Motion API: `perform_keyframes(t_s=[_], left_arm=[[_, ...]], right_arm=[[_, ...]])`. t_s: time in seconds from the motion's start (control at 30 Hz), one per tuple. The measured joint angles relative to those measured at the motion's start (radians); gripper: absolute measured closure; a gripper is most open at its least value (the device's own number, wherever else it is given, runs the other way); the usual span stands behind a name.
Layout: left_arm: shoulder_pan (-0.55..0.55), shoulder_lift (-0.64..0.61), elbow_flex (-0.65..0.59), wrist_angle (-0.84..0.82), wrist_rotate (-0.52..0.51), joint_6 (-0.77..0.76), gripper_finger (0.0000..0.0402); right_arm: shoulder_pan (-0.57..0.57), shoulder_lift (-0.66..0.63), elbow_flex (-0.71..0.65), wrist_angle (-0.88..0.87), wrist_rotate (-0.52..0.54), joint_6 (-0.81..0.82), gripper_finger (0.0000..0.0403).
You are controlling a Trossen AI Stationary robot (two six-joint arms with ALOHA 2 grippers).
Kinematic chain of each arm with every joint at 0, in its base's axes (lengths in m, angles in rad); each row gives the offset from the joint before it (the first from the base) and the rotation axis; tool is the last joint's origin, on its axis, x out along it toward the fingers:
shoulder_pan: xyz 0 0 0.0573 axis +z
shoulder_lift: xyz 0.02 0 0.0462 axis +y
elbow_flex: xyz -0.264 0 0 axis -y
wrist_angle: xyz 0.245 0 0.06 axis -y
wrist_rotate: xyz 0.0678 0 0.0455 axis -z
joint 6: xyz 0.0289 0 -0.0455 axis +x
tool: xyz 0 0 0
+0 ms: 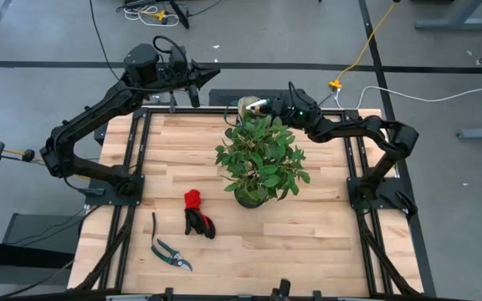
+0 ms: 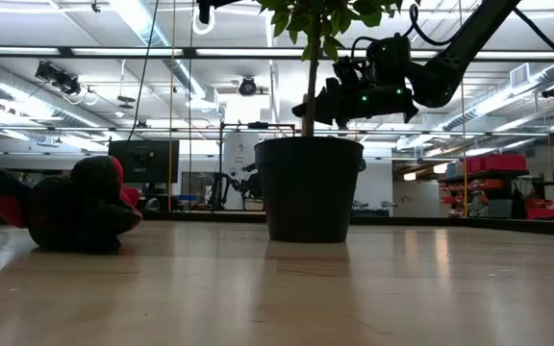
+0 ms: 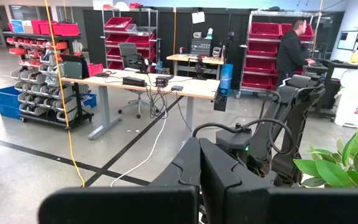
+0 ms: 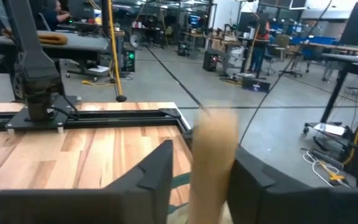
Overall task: Pick & Place Garden tools in Gardening bag
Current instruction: Put the brown hand trowel into the gardening bag, then put the green shear scissor into the gardening bag
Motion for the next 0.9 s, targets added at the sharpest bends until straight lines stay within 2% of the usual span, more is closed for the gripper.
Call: perform_keyframes(t_s=[0.2,0.37,0.9], left_arm=[[0.000,0.000,0.000,0.000,0.000,0.000,0.0400],[0.000,0.000,0.000,0.000,0.005,-0.001,0.0400],[0.000,0.000,0.000,0.002,0.027,-0.034,0.0399]], right_arm=[[0.000,0.000,0.000,-0.006,0.006,0.046,0.0210],[0.000,0.000,0.000,-0.007,0.007,0.073,0.0174],[0.017,-0.028,0.000,-0.013,0.007,0.067,0.0163]])
